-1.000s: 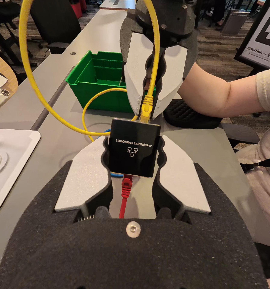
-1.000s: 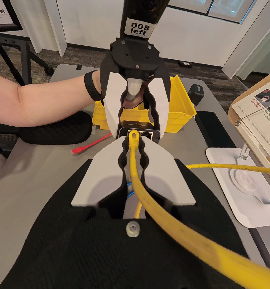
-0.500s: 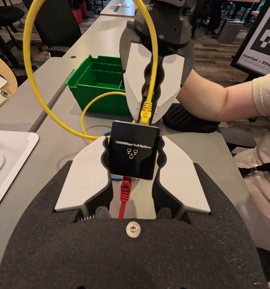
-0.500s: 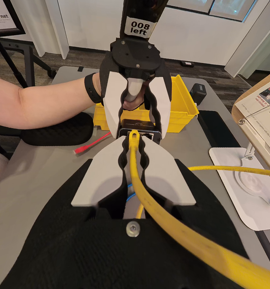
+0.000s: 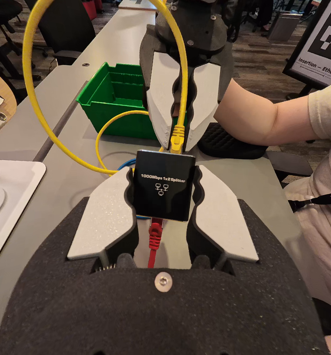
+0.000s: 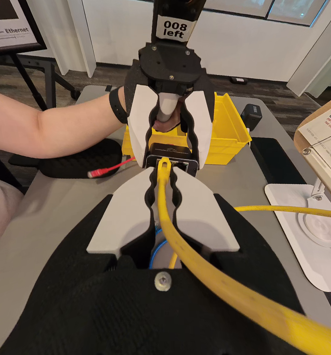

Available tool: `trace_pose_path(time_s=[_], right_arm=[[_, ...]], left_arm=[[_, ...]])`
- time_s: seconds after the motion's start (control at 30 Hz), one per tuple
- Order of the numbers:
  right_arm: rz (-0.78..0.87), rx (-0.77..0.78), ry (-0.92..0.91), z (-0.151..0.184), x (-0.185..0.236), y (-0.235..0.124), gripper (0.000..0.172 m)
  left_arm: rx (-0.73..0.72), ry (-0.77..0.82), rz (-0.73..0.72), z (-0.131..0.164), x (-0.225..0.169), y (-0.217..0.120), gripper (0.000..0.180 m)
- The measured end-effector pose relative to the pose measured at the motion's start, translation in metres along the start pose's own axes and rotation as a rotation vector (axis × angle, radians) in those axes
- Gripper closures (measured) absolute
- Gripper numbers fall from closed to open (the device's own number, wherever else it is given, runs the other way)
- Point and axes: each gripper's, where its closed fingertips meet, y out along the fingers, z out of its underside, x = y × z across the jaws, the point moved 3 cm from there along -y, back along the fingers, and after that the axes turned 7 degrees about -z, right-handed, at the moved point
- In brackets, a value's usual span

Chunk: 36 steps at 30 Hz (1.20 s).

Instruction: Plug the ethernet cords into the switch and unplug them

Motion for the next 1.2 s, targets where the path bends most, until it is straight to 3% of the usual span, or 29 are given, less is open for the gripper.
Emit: trace_pose_path(time_s=[0.23,0.33,0.57,0.7,0.83,0.97,1.1,1.2], right_arm=[[-0.029,0.148,0.022,0.02,0.005,-0.006,0.152],[-0.138,0.297,0.064,0.041,0.023,-0.018,0.164],[-0.235,0.437,0.094,0.064,0.045,-0.036,0.163],[-0.246,0.479,0.138,0.079,0.039,-0.022,0.163],[-0.189,0.512,0.13,0.093,0.036,0.012,0.164],[0.024,0.518,0.026,0.102,0.026,0.037,0.162],[0.201,0.453,-0.016,0.121,0.025,0.043,0.155],[0.24,0.44,0.085,0.136,0.025,0.043,0.146]], left_arm=[[0.056,-0.016,-0.069,0.009,0.01,-0.007,0.121],[0.136,-0.041,-0.129,0.02,0.019,-0.005,0.121],[0.349,-0.109,-0.264,0.055,0.043,0.029,0.121],[0.527,-0.057,-0.297,0.077,0.041,0.054,0.121],[0.655,-0.037,-0.278,0.093,0.034,0.064,0.121],[0.748,-0.091,-0.278,0.11,0.039,0.065,0.121],[0.834,-0.082,-0.311,0.123,0.042,0.064,0.121],[0.85,-0.087,-0.309,0.125,0.041,0.064,0.121]])
